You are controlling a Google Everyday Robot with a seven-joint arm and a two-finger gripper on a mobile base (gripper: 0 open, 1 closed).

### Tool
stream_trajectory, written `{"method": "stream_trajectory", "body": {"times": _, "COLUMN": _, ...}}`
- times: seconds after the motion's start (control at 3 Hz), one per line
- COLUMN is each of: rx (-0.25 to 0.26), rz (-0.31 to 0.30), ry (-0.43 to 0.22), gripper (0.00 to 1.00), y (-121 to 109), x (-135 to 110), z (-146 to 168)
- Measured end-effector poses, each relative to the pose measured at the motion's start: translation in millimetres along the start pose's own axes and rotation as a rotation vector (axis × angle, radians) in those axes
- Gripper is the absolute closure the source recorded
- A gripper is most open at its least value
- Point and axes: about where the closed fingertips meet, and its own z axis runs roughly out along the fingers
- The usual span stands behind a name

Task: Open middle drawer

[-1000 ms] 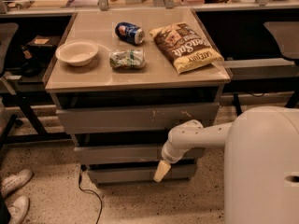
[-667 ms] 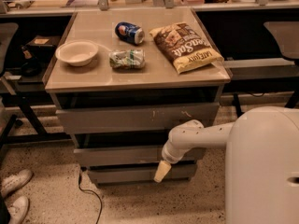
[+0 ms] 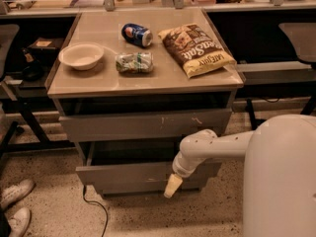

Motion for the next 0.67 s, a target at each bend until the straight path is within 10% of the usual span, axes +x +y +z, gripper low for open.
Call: {"method": "stream_trajectory", "body": {"times": 0.67, "rx": -0.068, "rz": 0.044, "ry": 0.035, "gripper": 0.00, "y": 42.6, "x": 29.6, "z": -12.5}}
